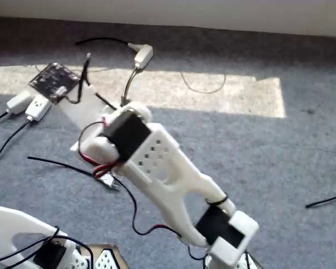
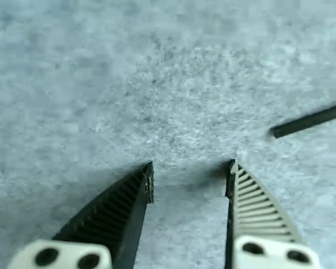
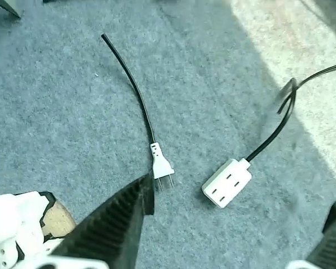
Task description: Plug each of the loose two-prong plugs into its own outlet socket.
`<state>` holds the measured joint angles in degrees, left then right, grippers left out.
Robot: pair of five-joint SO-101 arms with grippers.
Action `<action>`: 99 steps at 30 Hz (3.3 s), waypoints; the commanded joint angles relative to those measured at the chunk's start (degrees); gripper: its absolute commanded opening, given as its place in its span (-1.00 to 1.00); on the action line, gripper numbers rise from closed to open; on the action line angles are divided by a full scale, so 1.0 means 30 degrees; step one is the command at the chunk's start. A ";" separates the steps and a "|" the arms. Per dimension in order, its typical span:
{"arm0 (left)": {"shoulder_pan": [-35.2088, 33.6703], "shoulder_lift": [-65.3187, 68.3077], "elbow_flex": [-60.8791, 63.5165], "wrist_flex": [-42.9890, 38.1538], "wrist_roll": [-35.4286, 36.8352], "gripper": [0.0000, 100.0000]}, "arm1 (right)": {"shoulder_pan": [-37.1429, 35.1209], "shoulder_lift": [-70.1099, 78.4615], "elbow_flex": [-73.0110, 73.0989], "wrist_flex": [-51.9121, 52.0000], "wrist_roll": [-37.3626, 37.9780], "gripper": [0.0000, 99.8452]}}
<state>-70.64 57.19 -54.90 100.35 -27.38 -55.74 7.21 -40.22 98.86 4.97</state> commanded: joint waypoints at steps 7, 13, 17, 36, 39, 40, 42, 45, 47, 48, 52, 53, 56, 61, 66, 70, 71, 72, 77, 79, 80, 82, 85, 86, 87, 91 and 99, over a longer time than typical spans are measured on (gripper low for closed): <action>0.7223 -1.4725 1.4872 0.0293 0.2256 -0.54 | 0.7927 -1.2381 1.0476 0.0806 0.3311 -0.13; 1.4139 -2.2462 2.0762 0.0264 0.6535 -0.54 | 1.1062 -1.6952 1.6630 0.0777 0.5040 -0.13; 1.7568 -2.4630 2.2784 0.0205 1.0637 -0.54 | 1.1678 -1.9267 2.0791 0.0337 0.5245 -0.13; 2.4484 -2.7355 3.1048 -0.5363 1.2366 -0.54 | 1.1736 -2.7473 3.1223 -0.2681 0.6711 -0.13; 2.4484 -2.7297 3.2220 -0.7443 1.2366 -0.54 | 1.1736 -2.7443 3.1341 -0.2740 0.6711 -0.13; 2.4396 -2.7297 3.2601 -0.8322 1.2249 -0.54 | 1.1736 -2.7443 3.1604 -0.2886 0.6740 -0.13; 2.3956 -2.7297 3.3333 -1.0110 1.2190 -0.54 | 1.1736 -2.7443 3.2484 -0.3736 0.6740 -0.13; 2.3458 -2.7297 3.3978 -1.2103 0.9817 -0.54 | 1.1736 -2.7443 3.4154 -0.5114 0.7267 -0.13; 2.3487 -2.7297 3.4154 -1.2601 0.7238 -0.54 | 1.1736 -2.7443 3.5004 -0.5875 0.7619 -0.13; 2.3546 -2.7297 3.4154 -1.2601 0.6564 -0.54 | 1.1736 -2.7443 3.5326 -0.6227 0.7648 -0.13; 2.3546 -2.7443 3.4007 -1.2601 0.5949 -0.54 | 1.1648 -2.7443 3.6205 -0.7165 0.7648 -0.13; 2.3546 -2.7443 3.4007 -1.2513 0.6125 -0.54 | 1.1648 -2.7443 3.6352 -0.7311 0.7648 -0.13; 2.3429 -2.7326 3.3568 -1.2278 0.8791 -0.54 | 1.1648 -2.7443 3.6440 -0.7370 0.7648 -0.13; 2.1729 -2.7443 3.3040 -1.1927 1.6996 -0.54 | 1.1648 -2.7443 3.6469 -0.7634 0.7648 -0.13; 2.1495 -2.7385 3.3040 -1.1516 2.2769 -0.54 | 1.1648 -2.7443 3.6469 -0.7634 0.7619 -0.13; 2.1670 -2.7443 3.4183 -1.1810 2.3590 -0.54 | 1.1619 -2.7443 3.6469 -0.7810 0.7209 -0.13; 2.1700 -2.7443 3.4330 -1.2015 2.3736 -0.54 | 1.1619 -2.7443 3.6469 -0.7956 0.6945 -0.13; 2.1700 -2.7414 3.4388 -1.2366 2.3824 -0.54 | 1.1619 -2.7443 3.6469 -0.7985 0.6828 -0.13; 2.1788 -2.7297 3.4535 -1.3802 2.6168 -0.54 | 1.1619 -2.7443 3.6469 -0.8015 0.6740 -0.13; 2.2227 -2.7267 3.4974 -1.4476 2.7253 -0.54 | 1.1619 -2.7443 3.6469 -0.8015 0.6740 -0.13; 2.2608 -2.7267 3.5443 -1.5092 2.7897 -0.54 | 1.1619 -2.7443 3.6469 -0.8015 0.6740 -0.13; 2.3663 -2.7267 3.6821 -1.6908 2.8659 -0.54 | 1.1619 -2.7443 3.6498 -0.8015 0.6740 -0.13; 2.4864 -2.7385 3.8842 -2.0073 2.8601 -0.54 | 1.1619 -2.7443 3.6527 -0.8015 0.6740 -0.13; 2.4864 -2.7443 3.9253 -2.0864 2.8601 -0.54 | 1.1619 -2.7443 3.6703 -0.8044 0.6740 -0.13; 2.4806 -2.7443 3.9487 -2.1363 2.8601 -0.54 | 1.1619 -2.7443 3.6850 -0.8103 0.6769 -0.13; 2.4220 -2.7443 3.9692 -2.1597 2.8689 -0.54 | 1.1062 -2.7443 3.7172 -0.8454 0.6740 -0.13; 2.4190 -2.7473 3.8374 -1.6440 2.8659 -0.54 | 1.0916 -2.7443 3.7172 -0.8513 0.6711 -0.13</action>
<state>2.59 -23.87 63.87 41.27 58.33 -22.15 -74.99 71.60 74.42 25.89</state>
